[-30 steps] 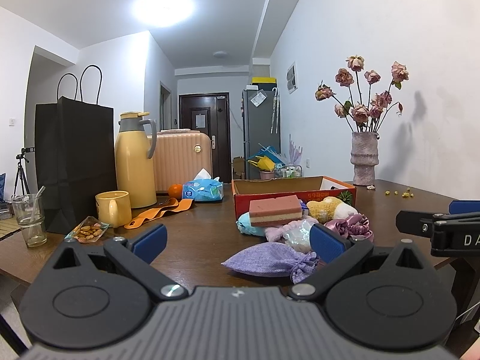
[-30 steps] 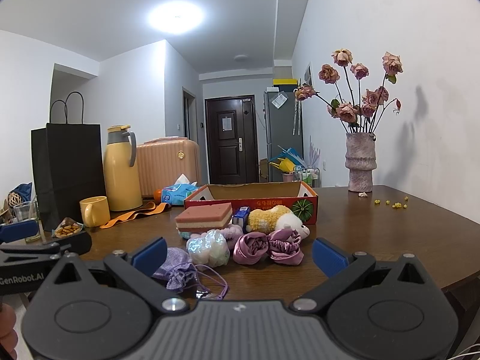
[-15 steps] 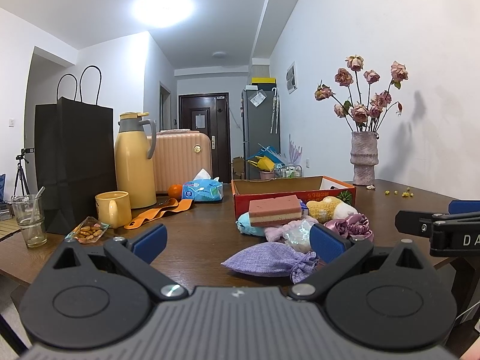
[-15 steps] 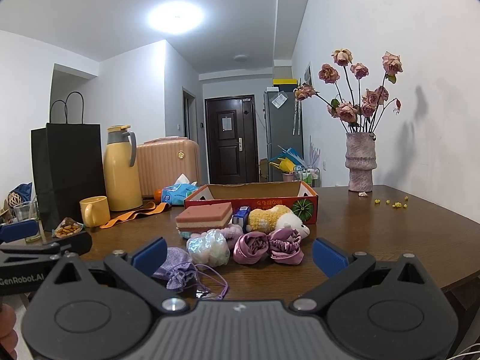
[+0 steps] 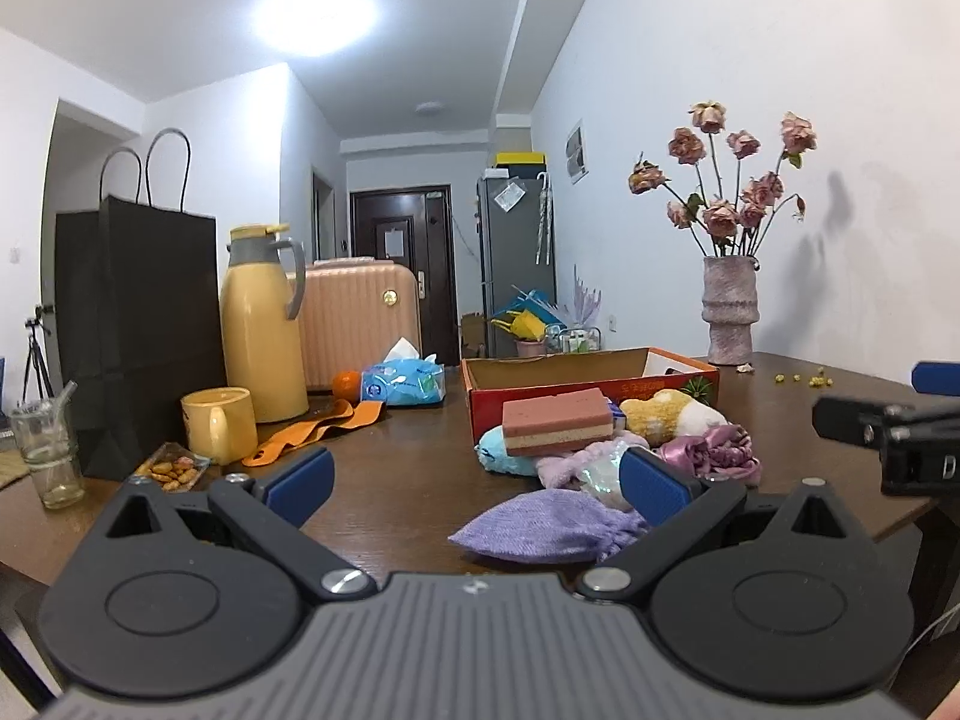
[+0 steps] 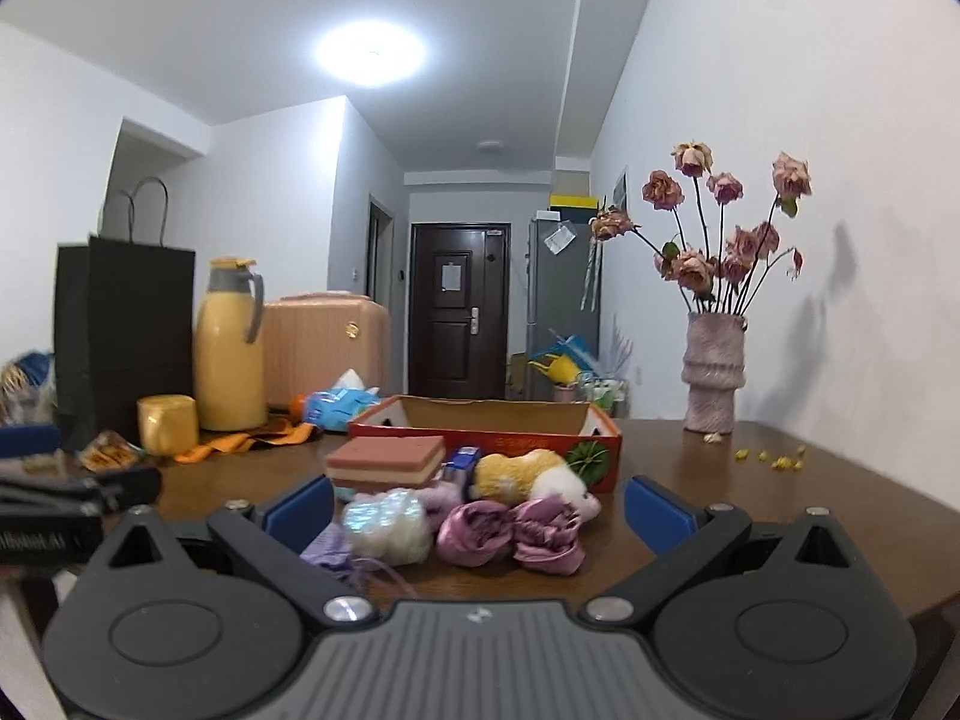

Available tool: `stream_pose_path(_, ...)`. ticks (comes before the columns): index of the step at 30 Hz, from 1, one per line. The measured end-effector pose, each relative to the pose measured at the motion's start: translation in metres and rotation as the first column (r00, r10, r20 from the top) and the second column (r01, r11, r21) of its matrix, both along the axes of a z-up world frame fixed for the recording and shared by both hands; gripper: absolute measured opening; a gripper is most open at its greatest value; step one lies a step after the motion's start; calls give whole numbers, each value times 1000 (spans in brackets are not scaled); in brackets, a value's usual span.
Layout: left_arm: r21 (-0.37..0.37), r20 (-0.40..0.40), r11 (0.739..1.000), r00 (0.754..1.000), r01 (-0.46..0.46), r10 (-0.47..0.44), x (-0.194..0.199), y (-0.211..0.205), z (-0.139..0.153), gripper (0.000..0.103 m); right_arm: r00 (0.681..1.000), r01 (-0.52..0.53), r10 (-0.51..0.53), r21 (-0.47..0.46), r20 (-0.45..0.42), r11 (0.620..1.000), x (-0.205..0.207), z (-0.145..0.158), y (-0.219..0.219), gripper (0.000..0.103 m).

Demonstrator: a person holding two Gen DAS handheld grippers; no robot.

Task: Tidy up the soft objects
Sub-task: 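Close the left tool on the lavender sachet while the right tool grips its drawstring end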

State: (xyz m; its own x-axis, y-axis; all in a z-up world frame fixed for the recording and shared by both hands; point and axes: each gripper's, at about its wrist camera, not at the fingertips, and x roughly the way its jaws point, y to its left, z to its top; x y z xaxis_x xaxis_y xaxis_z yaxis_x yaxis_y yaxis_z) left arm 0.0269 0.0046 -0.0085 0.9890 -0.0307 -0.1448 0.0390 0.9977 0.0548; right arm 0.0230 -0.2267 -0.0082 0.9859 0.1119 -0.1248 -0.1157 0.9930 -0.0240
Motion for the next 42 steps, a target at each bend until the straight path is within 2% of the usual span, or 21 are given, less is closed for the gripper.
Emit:
stream_pose_path(5, -14, -12, 1000, 1000, 26, -26, 29, 10, -3, 103, 1000, -23, 24, 45, -15, 999, 26, -8, 0, 103)
stream_pose_path(8, 17, -30, 999, 999, 31, -31, 49, 12, -11, 103, 997, -72, 70, 37, 41, 997, 39, -21, 1, 103)
stream_pose_path(10, 46, -49, 998, 998, 40, -38, 62, 14, -18, 103, 995, -87, 89, 49, -33, 995, 55, -27, 2, 103)
stream_pose_path(12, 46, -63, 993, 993, 107, -104, 76, 20, -24, 103, 980, -119, 131, 90, -147, 989, 74, -32, 3, 103)
stream_pose_path(13, 39, -76, 989, 988, 139, -136, 83, 23, -26, 103, 973, -131, 149, 109, -177, 985, 80, -33, 6, 103)
stream_pose_path(18, -18, -207, 992, 970, 128, -129, 123, 37, -33, 103, 946, -197, 218, 108, -239, 974, 96, -40, 37, 103)
stream_pose_path(21, -92, -245, 987, 957, 135, -154, 143, 47, -32, 103, 925, -238, 257, 103, -279, 966, 114, -46, 54, 92)
stream_pose_path(22, -104, -257, 986, 954, 129, -152, 149, 48, -32, 103, 914, -252, 270, 96, -304, 963, 121, -49, 57, 83)
stream_pose_path(23, -105, -261, 987, 954, 120, -144, 154, 47, -33, 103, 905, -264, 278, 88, -323, 961, 126, -51, 57, 75)
stream_pose_path(25, -100, -276, 990, 953, 100, -124, 160, 46, -34, 103, 899, -263, 272, 72, -344, 962, 133, -52, 51, 69)
stream_pose_path(29, -179, -306, 974, 933, 141, -191, 168, 44, -39, 103, 902, -186, 208, 93, -378, 978, 146, -48, 24, 69)
stream_pose_path(34, -317, -374, 942, 897, 113, -234, 172, 44, -43, 103, 902, -193, 275, 258, -333, 947, 148, -40, 14, 69)
stream_pose_path(36, -358, -373, 926, 891, 119, -259, 170, 45, -44, 103, 904, -181, 276, 291, -327, 939, 153, -39, 15, 64)
stream_pose_path(37, -358, -374, 926, 890, 121, -261, 170, 45, -45, 103, 901, -172, 273, 300, -336, 938, 157, -41, 16, 58)
stream_pose_path(38, -353, -377, 928, 889, 121, -259, 169, 45, -46, 100, 894, -159, 265, 296, -362, 942, 163, -43, 18, 48)
stream_pose_path(39, -349, -377, 929, 888, 126, -262, 169, 44, -47, 93, 885, -152, 262, 295, -384, 944, 166, -46, 19, 43)
stream_pose_path(40, -348, -379, 928, 885, 135, -271, 169, 44, -47, 88, 879, -149, 268, 306, -394, 940, 166, -48, 19, 40)
stream_pose_path(42, -363, -376, 920, 881, 146, -288, 168, 44, -49, 73, 880, -149, 276, 328, -386, 933, 160, -49, 18, 40)
